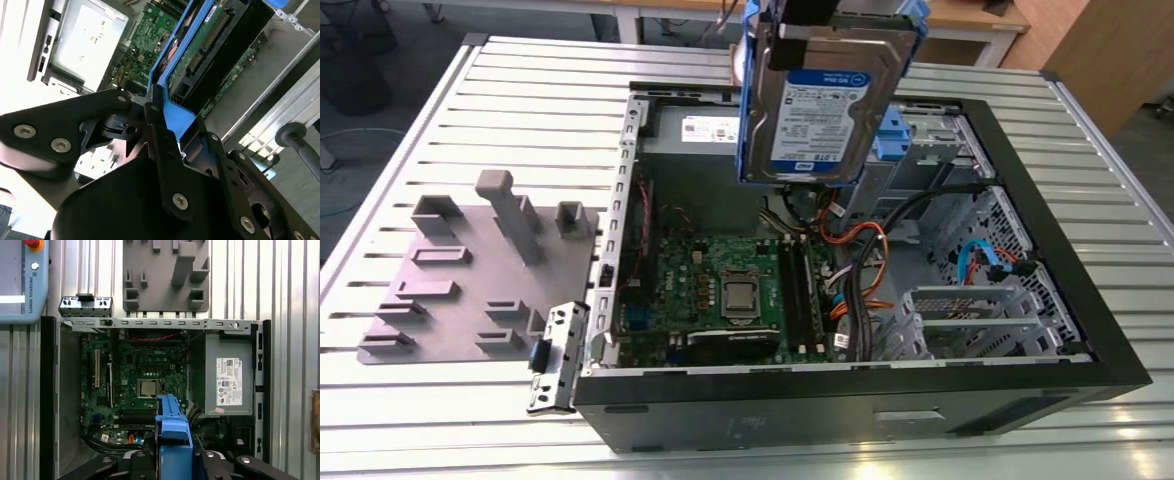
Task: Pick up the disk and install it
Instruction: 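Pick up the disk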
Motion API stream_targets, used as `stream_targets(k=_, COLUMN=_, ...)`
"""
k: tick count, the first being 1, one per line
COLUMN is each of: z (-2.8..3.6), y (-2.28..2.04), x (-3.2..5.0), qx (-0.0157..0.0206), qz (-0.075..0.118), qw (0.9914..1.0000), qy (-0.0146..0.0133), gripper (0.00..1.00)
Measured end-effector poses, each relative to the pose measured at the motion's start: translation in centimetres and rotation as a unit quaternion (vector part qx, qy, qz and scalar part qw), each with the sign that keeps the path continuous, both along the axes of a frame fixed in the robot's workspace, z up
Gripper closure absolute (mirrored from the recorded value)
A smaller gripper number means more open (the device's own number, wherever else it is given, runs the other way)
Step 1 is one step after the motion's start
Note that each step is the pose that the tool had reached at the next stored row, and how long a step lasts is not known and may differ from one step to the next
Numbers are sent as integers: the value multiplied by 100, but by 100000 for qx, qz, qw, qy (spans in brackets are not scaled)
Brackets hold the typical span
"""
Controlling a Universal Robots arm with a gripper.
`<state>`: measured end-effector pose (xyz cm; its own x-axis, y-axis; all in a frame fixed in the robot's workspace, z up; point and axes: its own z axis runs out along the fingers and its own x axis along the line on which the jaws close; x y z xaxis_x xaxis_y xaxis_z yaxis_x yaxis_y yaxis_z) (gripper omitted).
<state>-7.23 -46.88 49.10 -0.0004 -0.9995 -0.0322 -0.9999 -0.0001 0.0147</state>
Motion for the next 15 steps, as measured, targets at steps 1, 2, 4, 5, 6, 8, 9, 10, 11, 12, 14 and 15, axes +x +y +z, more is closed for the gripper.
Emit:
stream_targets(k=1, z=0, y=-31, x=0, qx=0, qz=3, qw=100000, qy=0, gripper=64)
stream_targets(k=2, z=-1, y=-62, x=0, qx=5, qz=1, qw=100000, qy=0, gripper=64)
stream_targets(k=4, z=-1, y=-126, x=0, qx=1, qz=2, qw=100000, qy=0, gripper=64)
stream_targets(k=5, z=-1, y=-158, x=0, qx=-1, qz=3, qw=100000, qy=-1, gripper=64)
stream_targets(k=6, z=-1, y=-189, x=0, qx=5, qz=3, qw=100000, qy=0, gripper=64)
stream_targets(k=8, z=-1, y=-252, x=0, qx=5, qz=1, qw=100000, qy=-2, gripper=64)
stream_targets(k=9, z=-1, y=-285, x=0, qx=-2, qz=1, qw=100000, qy=0, gripper=64)
stream_targets(k=10, z=-1, y=-317, x=0, qx=0, qz=2, qw=100000, qy=0, gripper=64)
stream_targets(k=11, z=-2, y=-348, x=0, qx=2, qz=2, qw=100000, qy=-1, gripper=64)
stream_targets(k=12, z=-2, y=-378, x=0, qx=2, qz=0, qw=100000, qy=0, gripper=64)
stream_targets(k=14, z=-2, y=-436, x=0, qx=2, qz=1, qw=100000, qy=-1, gripper=64)
stream_targets(k=15, z=-2, y=-464, x=0, qx=5, qz=5, qw=100000, qy=-2, gripper=64)
